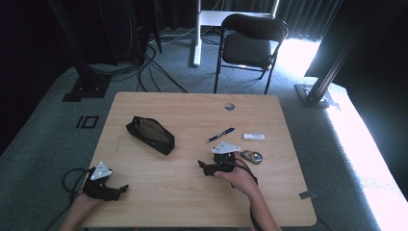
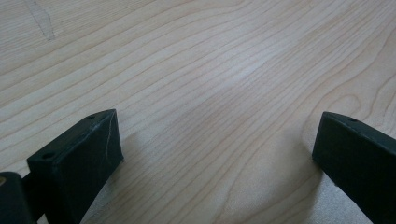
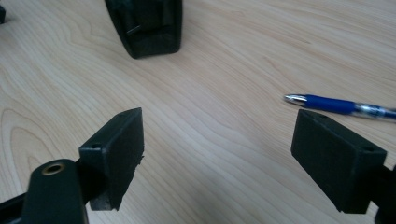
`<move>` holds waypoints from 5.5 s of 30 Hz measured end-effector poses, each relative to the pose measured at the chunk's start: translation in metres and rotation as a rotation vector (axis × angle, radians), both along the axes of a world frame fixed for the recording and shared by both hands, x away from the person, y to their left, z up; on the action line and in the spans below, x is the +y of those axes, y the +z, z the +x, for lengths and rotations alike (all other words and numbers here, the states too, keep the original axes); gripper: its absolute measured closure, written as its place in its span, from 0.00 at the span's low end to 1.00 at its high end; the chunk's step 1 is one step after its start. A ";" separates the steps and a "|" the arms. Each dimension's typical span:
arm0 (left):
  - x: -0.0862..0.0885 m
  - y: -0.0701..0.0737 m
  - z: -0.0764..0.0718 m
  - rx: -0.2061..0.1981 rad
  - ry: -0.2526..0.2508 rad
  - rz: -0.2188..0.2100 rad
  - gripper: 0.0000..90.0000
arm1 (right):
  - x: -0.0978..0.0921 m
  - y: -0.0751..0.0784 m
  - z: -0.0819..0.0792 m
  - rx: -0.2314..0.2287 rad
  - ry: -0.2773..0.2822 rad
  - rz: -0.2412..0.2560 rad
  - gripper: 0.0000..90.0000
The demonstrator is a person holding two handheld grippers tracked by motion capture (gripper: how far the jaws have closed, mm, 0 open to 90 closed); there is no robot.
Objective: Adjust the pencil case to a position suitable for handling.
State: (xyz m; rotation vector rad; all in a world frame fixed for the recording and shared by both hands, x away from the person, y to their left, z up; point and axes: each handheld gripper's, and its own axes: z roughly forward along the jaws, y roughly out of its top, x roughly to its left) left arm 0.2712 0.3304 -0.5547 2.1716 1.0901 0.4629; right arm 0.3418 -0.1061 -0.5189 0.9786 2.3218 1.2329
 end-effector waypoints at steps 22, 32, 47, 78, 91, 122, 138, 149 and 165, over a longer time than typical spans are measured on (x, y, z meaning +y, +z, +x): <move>0.000 0.000 0.000 0.000 0.000 0.000 0.02 | 0.058 0.008 0.019 -0.018 0.090 0.033 0.21; 0.000 0.000 0.000 0.000 0.000 0.000 0.02 | 0.083 0.004 0.029 -0.009 0.123 0.043 0.23; 0.000 0.000 0.000 0.000 0.000 0.000 0.02 | 0.104 0.005 0.049 -0.049 0.127 0.000 0.53; 0.000 0.000 0.000 0.000 0.000 0.000 0.02 | 0.086 0.003 0.032 0.042 0.162 -0.030 0.81; 0.000 0.000 0.000 0.000 0.000 0.000 0.02 | 0.051 0.004 0.011 0.058 0.154 -0.044 0.81; 0.000 0.000 0.000 0.000 0.000 0.000 0.02 | -0.035 0.002 -0.038 0.072 0.119 -0.069 0.81; 0.000 0.000 0.000 -0.001 0.000 -0.001 0.02 | -0.076 -0.001 -0.058 0.081 0.046 -0.049 0.81; 0.000 0.000 0.000 -0.001 0.000 0.000 0.02 | -0.095 0.001 -0.072 0.084 0.017 -0.064 0.81; 0.000 0.000 0.000 -0.001 0.000 -0.001 0.02 | -0.105 0.001 -0.094 0.093 0.014 -0.092 0.81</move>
